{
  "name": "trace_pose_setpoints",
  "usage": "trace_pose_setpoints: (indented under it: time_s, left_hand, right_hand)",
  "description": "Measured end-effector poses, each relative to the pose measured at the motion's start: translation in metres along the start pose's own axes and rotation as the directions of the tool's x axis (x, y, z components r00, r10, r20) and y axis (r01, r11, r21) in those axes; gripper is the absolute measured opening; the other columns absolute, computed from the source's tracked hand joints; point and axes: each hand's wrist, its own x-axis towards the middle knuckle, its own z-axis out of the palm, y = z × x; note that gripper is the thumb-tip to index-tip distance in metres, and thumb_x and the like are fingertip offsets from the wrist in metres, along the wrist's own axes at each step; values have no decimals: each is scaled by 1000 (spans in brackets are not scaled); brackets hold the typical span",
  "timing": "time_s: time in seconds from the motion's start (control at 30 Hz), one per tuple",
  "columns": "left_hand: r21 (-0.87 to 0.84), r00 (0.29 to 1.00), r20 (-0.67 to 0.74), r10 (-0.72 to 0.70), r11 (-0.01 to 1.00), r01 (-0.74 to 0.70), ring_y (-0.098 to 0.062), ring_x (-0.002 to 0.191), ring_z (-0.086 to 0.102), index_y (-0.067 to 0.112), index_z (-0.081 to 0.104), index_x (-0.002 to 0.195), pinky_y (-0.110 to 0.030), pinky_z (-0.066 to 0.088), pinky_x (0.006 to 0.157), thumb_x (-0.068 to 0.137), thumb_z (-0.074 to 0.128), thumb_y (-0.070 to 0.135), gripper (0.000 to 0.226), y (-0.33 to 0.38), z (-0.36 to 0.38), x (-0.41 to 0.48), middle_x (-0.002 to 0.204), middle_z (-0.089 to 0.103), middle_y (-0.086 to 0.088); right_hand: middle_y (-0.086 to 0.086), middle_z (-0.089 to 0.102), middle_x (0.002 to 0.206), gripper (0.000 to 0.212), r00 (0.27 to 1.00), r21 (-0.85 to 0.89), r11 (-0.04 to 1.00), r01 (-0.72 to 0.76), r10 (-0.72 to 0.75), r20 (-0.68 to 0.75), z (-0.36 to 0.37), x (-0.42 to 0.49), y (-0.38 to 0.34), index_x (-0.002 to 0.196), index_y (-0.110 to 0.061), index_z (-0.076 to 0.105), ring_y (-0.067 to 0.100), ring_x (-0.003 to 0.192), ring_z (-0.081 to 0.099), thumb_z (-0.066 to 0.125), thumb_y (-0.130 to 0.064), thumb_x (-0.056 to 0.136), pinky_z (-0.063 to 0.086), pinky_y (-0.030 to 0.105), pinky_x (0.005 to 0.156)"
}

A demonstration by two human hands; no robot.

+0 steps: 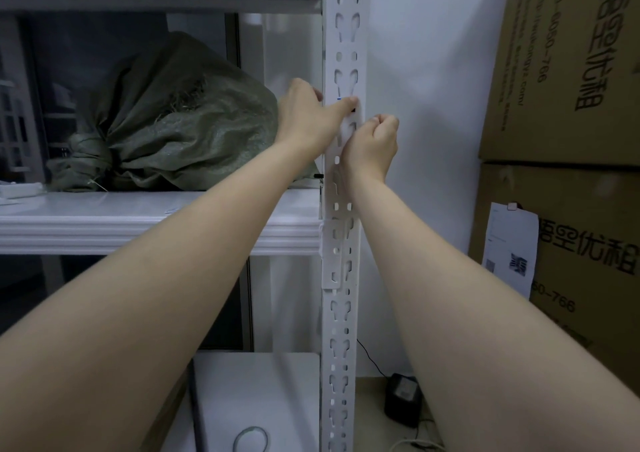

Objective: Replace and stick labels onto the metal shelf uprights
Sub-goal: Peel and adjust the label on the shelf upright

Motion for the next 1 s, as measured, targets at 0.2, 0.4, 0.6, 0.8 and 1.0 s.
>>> trace_pose_setpoints:
  time_s: [0.2, 0.4, 0.6, 0.8, 1.0]
  left_hand:
    - [-127, 992, 94, -86, 987, 97, -14, 45, 50, 13, 39, 51, -27, 53, 44, 78, 74, 23, 45, 7, -10, 2, 41, 40, 6]
    - [-142, 994, 77, -83, 986, 93, -20, 54, 51, 13, 43, 54, -40, 59, 49, 70, 71, 28, 36, 4, -8, 5, 47, 38, 3]
    - [-138, 996, 11, -93, 986, 93, -20, 52, 41, 16, 33, 47, -38, 57, 46, 71, 64, 25, 40, 5, -7, 2, 47, 33, 2]
    - [-148, 996, 73, -56, 987, 67, -21, 61, 60, 16, 38, 54, -32, 59, 48, 74, 80, 45, 55, 2, -7, 1, 52, 41, 1]
    - [-118, 996, 81, -26, 992, 36, -17, 51, 52, 15, 36, 51, -27, 55, 44, 76, 80, 39, 57, -2, -7, 3, 48, 36, 2]
  right_hand:
    - [-8, 39, 72, 14, 1000, -40, 999, -18, 18, -1, 2, 0, 1, 94, -8, 39, 2, 60, 36, 26, -10, 99, 31, 15, 47]
    - [-10, 38, 72, 15, 1000, -67, 997, -22, 21, -20, 3, 0, 2, 97, -9, 40, 13, 66, 40, 26, -13, 100, 27, 27, 59]
    - [-9, 39, 71, 14, 999, -83, 996, -27, 24, -37, 4, 1, 4, 95, -9, 39, 20, 72, 42, 26, -13, 98, 33, 30, 65]
    - [-9, 40, 72, 20, 999, -94, 995, -12, 9, -41, 5, 0, 5, 101, -7, 44, 19, 73, 44, 25, -15, 99, 33, 30, 65]
    - [-2, 46, 85, 16, 1000, -105, 994, 1, -4, -31, 3, -1, 5, 100, -9, 41, 19, 76, 44, 26, -15, 100, 31, 28, 66]
